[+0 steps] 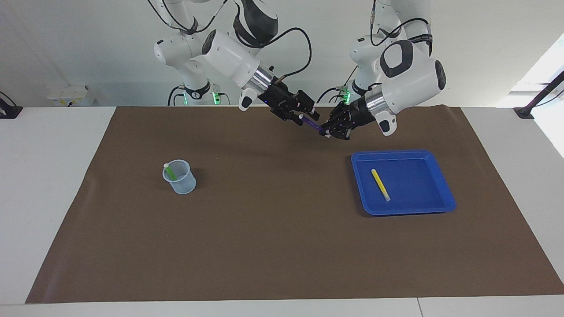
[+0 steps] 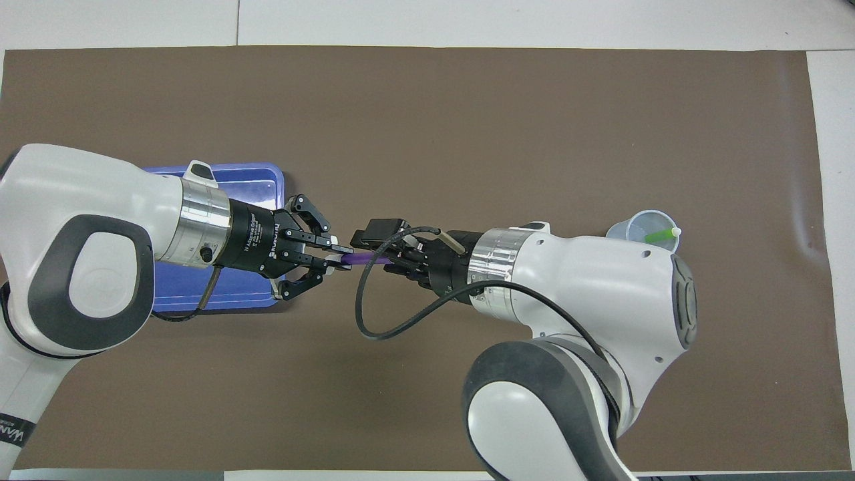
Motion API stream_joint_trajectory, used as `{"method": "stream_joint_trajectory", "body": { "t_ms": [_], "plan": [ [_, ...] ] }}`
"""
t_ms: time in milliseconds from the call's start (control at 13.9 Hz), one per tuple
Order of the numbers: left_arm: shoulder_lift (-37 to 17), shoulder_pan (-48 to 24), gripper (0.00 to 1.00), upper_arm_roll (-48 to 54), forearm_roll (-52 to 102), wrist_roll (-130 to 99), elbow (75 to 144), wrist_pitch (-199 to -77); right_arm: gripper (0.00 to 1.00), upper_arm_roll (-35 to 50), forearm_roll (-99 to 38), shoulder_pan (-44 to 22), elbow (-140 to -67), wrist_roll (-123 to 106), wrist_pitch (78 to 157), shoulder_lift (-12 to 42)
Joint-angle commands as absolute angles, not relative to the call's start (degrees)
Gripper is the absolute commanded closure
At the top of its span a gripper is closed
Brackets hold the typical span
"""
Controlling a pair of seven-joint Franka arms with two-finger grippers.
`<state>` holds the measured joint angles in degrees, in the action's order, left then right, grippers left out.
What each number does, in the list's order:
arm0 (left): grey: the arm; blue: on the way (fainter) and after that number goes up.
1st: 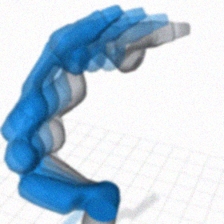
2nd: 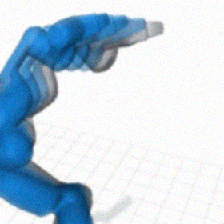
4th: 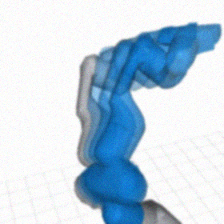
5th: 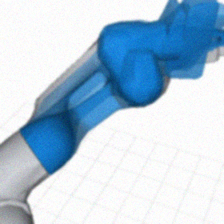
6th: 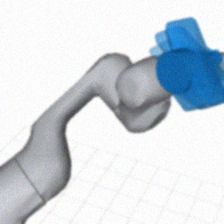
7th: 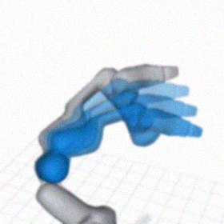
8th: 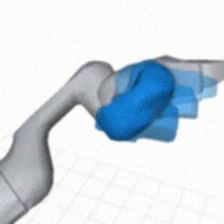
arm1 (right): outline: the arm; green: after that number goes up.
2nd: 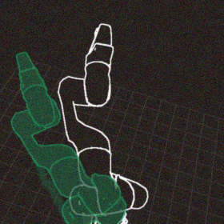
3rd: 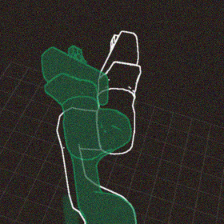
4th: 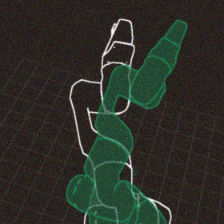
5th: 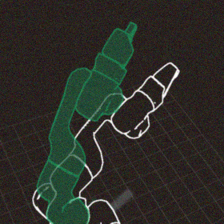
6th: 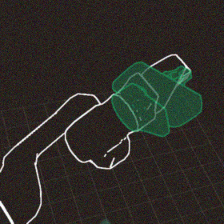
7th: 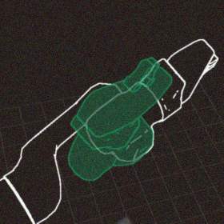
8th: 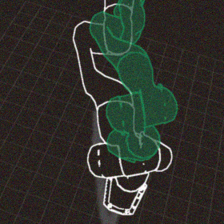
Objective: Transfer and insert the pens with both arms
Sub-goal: 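Grasp the purple pen with the right gripper and open the left gripper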
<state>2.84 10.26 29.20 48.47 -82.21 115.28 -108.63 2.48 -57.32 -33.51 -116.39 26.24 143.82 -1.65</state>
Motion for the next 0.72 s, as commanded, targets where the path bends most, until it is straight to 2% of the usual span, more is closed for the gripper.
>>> {"method": "stream_joint_trajectory", "body": {
  "t_ms": [0,144,504,576,648],
  "plan": [
    [5.0,10.2,1.00,28.9,49.8,-82.7,117.4,-109.7,0.61,2.4,-56.9,-33.1,-117.2,24.8,143.0,-2.5],
    [5.0,10.2,1.00,28.9,49.8,-82.7,117.4,-109.7,1.00,2.4,-56.9,-33.0,-117.2,24.6,142.8,-2.5],
    [5.1,10.3,1.00,28.9,49.8,-82.9,117.2,-109.9,1.00,2.3,-56.9,-31.7,-117.2,24.5,139.9,-2.7],
    [5.2,10.3,0.02,28.8,49.7,-82.9,116.8,-110.1,1.00,2.2,-56.9,-31.6,-117.2,24.5,139.5,-2.7],
    [5.2,10.4,0.00,28.8,49.5,-82.7,116.8,-110.1,1.00,2.0,-56.5,-31.5,-117.0,24.3,138.4,-2.7]
  ]
}}
